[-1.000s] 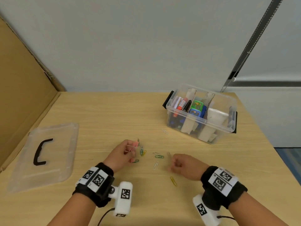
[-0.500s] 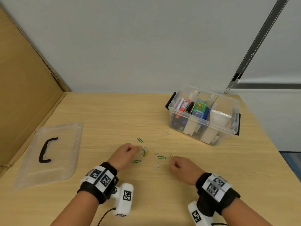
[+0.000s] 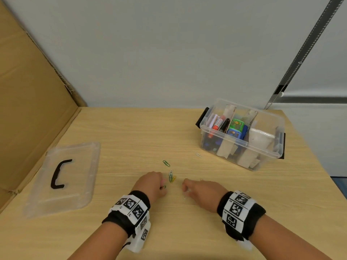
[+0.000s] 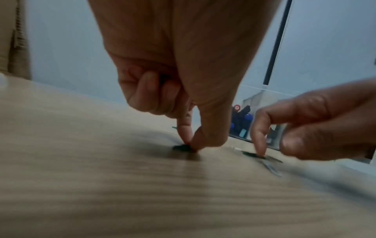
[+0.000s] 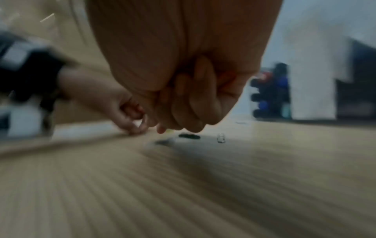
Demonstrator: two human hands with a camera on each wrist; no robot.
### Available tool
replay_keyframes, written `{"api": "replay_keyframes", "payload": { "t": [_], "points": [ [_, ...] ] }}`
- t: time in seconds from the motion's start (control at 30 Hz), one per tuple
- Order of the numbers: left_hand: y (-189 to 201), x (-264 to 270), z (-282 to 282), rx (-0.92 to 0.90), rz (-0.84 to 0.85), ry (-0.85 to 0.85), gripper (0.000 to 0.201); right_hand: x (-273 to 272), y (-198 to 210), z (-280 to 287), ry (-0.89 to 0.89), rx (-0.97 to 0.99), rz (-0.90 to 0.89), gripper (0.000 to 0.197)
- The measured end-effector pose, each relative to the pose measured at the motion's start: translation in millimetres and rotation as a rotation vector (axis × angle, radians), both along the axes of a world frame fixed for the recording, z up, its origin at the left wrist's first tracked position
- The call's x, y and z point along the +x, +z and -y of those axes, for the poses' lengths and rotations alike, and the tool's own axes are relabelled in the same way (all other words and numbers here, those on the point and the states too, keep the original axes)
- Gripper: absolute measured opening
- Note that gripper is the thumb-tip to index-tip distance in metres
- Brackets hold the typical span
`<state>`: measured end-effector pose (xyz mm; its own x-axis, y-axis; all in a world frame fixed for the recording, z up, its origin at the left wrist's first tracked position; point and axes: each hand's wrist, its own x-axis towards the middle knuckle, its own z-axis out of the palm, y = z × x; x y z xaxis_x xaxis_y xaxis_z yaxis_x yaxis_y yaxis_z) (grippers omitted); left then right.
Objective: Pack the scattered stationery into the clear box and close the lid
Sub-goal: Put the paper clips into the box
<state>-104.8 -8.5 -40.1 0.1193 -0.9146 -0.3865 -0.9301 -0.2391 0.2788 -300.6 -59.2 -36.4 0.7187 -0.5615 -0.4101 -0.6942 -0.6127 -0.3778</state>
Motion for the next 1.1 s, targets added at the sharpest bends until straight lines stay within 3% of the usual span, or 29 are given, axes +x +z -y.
{"api": "replay_keyframes", "payload": {
  "t": [0.17, 0.27, 0.37, 0.47, 0.57, 0.63, 0.7, 0.77, 0.87, 0.93, 1.0, 1.1],
  "points": [
    [-7.9, 2.4, 1.2, 0.042, -0.070, 0.035, 0.013, 9.8, -3.0, 3.4, 0.126, -0.177, -0.082, 0.017],
    [-12.2, 1.3, -2.2, -0.011, -0.069, -0.007, 0.011, 12.1, -6.7, 4.1, 0.044, -0.104, -0.086, 0.015],
    [-8.0, 5.6, -8.5, -0.102, -0.200, 0.029, 0.009, 8.6, -10.4, 4.8, -0.007, 0.015, -0.053, 0.010],
    [1.4, 13.6, -11.6, -0.169, -0.480, 0.161, 0.015, 3.9, -8.6, 8.1, -0.175, 0.329, 0.187, 0.014],
    [9.4, 16.2, -9.7, -0.119, -0.997, 0.457, 0.020, -5.9, -4.2, 11.1, -0.589, 0.922, 0.698, 0.022],
    [10.5, 15.4, -5.6, -0.101, -1.337, 0.637, 0.023, -11.8, -4.0, 13.8, -0.687, 1.175, 0.959, 0.021],
    [11.0, 14.3, -0.5, -0.077, -1.565, 0.759, 0.023, -13.6, -5.9, 15.5, -0.723, 1.216, 1.020, 0.029],
    [8.1, 13.1, 4.3, -0.047, -1.708, 0.853, 0.019, -12.2, -6.4, 18.6, -0.775, 1.136, 0.931, 0.030],
    [2.0, 10.7, 12.5, -0.050, -1.639, 0.977, 0.021, -10.1, -3.6, 25.3, -0.752, 0.866, 0.750, 0.019],
    [1.9, 8.2, 18.0, -0.071, -1.425, 0.973, 0.024, -8.2, -0.6, 29.7, -0.597, 0.511, 0.547, 0.019],
    [4.3, 4.6, 20.9, -0.094, -1.033, 0.788, 0.023, -5.7, 1.6, 33.3, -0.393, 0.181, 0.294, 0.015],
    [2.5, -2.4, 21.0, -0.129, -0.400, 0.367, 0.024, 2.4, 3.9, 32.2, -0.179, 0.043, -0.013, 0.017]
  ]
}}
